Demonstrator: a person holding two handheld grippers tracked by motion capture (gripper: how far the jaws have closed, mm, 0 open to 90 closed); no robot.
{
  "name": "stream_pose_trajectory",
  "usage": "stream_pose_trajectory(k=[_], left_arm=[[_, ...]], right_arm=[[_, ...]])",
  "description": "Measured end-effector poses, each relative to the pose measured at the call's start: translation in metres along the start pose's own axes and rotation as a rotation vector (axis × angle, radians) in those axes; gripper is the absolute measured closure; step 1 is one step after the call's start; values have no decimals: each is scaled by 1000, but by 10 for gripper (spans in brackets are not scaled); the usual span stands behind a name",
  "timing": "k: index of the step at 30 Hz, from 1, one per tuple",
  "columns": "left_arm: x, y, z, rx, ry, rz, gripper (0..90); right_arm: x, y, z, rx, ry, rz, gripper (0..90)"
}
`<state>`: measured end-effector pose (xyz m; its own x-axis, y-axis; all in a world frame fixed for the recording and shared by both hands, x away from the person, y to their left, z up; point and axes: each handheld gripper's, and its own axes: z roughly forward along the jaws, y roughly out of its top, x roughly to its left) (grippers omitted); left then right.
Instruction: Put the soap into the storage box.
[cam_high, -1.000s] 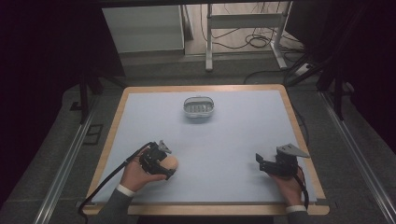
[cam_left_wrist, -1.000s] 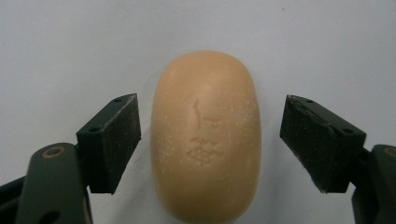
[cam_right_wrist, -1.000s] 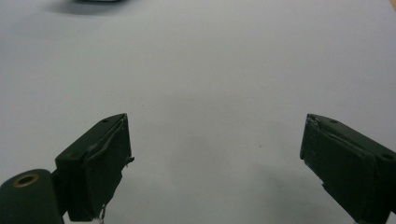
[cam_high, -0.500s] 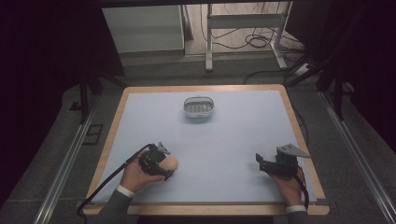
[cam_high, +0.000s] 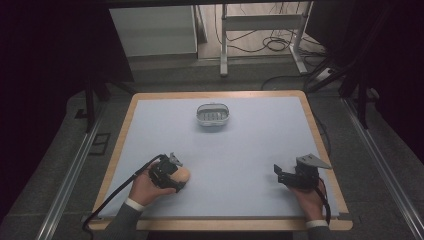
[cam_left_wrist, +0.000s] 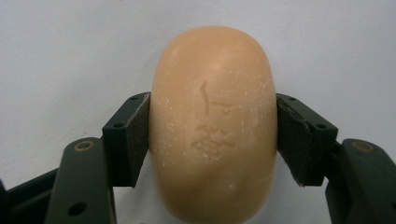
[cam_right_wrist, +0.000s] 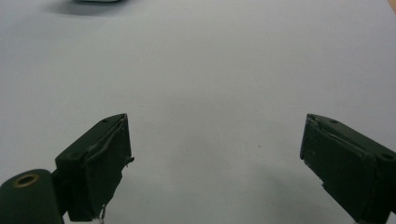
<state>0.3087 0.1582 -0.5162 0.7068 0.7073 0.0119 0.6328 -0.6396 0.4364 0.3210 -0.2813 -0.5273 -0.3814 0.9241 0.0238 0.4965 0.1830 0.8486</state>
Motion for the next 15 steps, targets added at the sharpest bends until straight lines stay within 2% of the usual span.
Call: stream_pose_trajectory(k=[8, 15], left_arm=[[3, -1, -8, -21, -2, -4, 326], [2, 5, -16, -39, 10, 10, 326]], right_arm=[[0, 0, 0, 2, 1, 0, 87], [0, 0, 0, 4, 2, 3, 87]])
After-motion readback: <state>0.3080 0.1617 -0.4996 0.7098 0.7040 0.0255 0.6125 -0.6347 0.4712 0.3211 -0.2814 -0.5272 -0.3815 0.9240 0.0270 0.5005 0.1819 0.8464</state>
